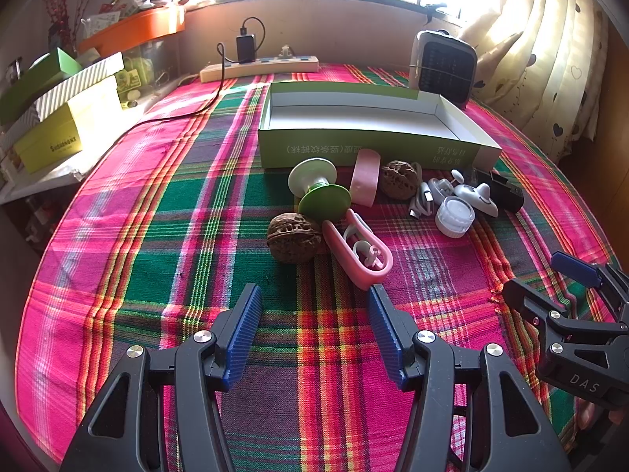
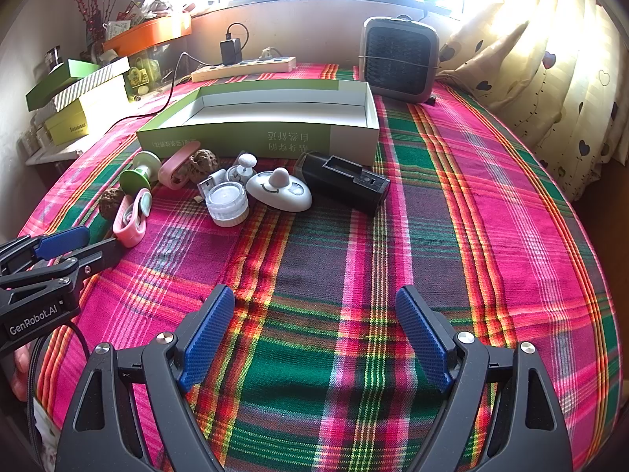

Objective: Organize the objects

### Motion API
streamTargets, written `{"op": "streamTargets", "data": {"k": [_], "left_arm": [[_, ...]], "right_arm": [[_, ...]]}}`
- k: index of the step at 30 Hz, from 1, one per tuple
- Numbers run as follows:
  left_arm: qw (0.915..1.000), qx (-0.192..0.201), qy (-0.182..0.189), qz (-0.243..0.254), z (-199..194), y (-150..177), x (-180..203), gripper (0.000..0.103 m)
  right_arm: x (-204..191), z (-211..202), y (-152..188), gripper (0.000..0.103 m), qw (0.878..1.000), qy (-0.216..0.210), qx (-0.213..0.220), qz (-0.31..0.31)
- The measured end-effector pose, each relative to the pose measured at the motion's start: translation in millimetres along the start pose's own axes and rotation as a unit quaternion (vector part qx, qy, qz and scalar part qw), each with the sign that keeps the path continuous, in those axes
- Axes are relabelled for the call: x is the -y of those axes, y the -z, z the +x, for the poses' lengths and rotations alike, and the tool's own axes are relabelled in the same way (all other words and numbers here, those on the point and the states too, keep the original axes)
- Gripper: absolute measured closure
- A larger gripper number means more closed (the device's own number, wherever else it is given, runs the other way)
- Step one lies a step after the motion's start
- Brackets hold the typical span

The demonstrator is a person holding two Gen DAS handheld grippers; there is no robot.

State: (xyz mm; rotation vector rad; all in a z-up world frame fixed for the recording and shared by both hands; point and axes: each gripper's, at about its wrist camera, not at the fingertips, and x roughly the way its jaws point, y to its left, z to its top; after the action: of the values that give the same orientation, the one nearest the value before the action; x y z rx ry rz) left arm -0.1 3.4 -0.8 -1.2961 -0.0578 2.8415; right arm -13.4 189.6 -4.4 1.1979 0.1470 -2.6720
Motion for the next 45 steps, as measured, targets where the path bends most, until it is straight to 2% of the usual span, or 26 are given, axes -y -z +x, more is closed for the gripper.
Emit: {"op": "streamTargets", "data": {"k": [13, 22, 25, 29, 32, 35, 45], "left_arm": [[1.0000, -0.002, 0.003, 0.002, 0, 0, 0, 0.049], [0.9984, -0.014, 0.054, -0.009, 1, -5, -14, 0.049], [0.9991, -0.015, 0.039, 0.000, 2, -6, -17, 0.049], [0.9990, -0.014, 0.043, -0.003, 4, -9, -23, 0.049], [0.9991, -0.013, 0.041, -0.003, 6, -12, -26, 0.049], [0.9988, -0.014, 0.046, -0.007, 9, -17, -30, 0.049], [0.9993, -0.011, 0.037, 0.001, 17, -28, -31, 0.049]], "right_arm": [[-1, -1, 1, 0.019, 1.000, 0.000, 0.000, 0.000], [15, 1, -5, 0.019, 1.000, -0.014, -0.011, -0.015], [28, 8, -11, 0.019, 1.000, -0.011, -0.022, -0.012], [36, 11, -19, 0.019, 0.999, -0.002, -0.027, -0.027], [42, 19, -27, 0.019, 0.999, -0.022, -0.037, -0.033], [45, 27, -38, 0.019, 0.998, -0.012, -0.037, -0.058], [50, 46, -59, 0.019, 0.994, -0.050, -0.043, -0.092]]}}
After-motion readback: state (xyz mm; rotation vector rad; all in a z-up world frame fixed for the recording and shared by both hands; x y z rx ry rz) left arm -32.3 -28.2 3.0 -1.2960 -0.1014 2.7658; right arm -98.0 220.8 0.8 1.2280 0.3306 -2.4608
